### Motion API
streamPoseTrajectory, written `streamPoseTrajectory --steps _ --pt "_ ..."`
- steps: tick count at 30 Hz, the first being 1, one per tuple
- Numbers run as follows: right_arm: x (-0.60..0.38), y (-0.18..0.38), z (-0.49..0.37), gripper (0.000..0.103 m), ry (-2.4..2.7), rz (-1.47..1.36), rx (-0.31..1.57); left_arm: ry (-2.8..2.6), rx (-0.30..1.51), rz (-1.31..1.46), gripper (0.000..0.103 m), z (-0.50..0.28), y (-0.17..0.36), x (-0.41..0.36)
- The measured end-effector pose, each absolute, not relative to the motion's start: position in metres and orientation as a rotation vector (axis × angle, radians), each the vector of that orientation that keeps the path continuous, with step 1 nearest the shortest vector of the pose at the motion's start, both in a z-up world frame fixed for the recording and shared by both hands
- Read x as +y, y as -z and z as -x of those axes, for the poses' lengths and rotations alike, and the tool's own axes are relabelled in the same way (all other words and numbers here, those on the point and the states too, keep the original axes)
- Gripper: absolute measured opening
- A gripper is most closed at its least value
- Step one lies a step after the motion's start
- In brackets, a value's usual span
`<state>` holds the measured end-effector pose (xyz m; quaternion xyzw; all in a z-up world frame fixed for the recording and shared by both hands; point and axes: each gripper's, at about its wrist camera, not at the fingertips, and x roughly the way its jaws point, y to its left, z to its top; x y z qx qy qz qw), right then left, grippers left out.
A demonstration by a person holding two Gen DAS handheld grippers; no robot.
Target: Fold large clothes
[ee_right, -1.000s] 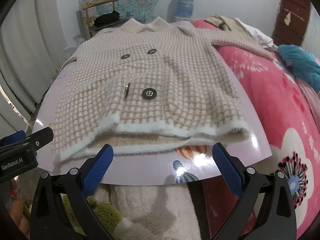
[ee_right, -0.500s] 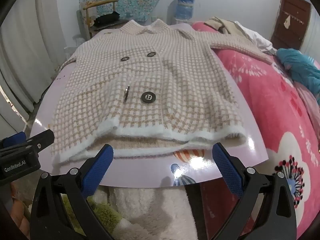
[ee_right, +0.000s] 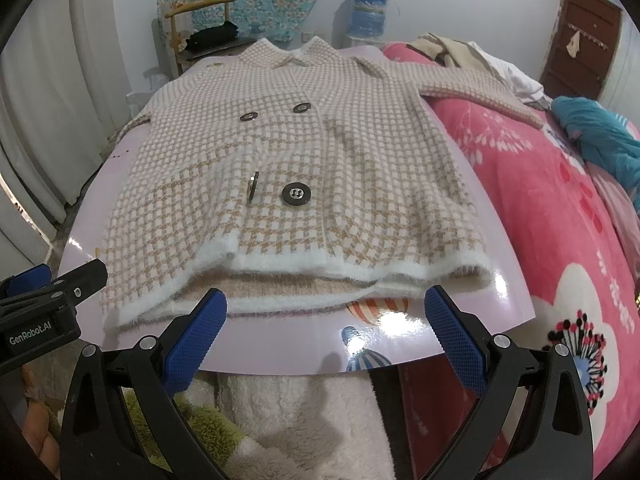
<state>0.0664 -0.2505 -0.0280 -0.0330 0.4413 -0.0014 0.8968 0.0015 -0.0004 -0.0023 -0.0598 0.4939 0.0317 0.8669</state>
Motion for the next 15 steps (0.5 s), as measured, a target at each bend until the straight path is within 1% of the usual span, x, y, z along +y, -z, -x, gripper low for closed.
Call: streamPoseTrajectory --steps 15 --pt "-0.2498 0.0268 -0.0666 0.095 0.004 0.069 0.915 -0.067 1.035 0.126 0.097 -0.0016 0.0023 -0.0001"
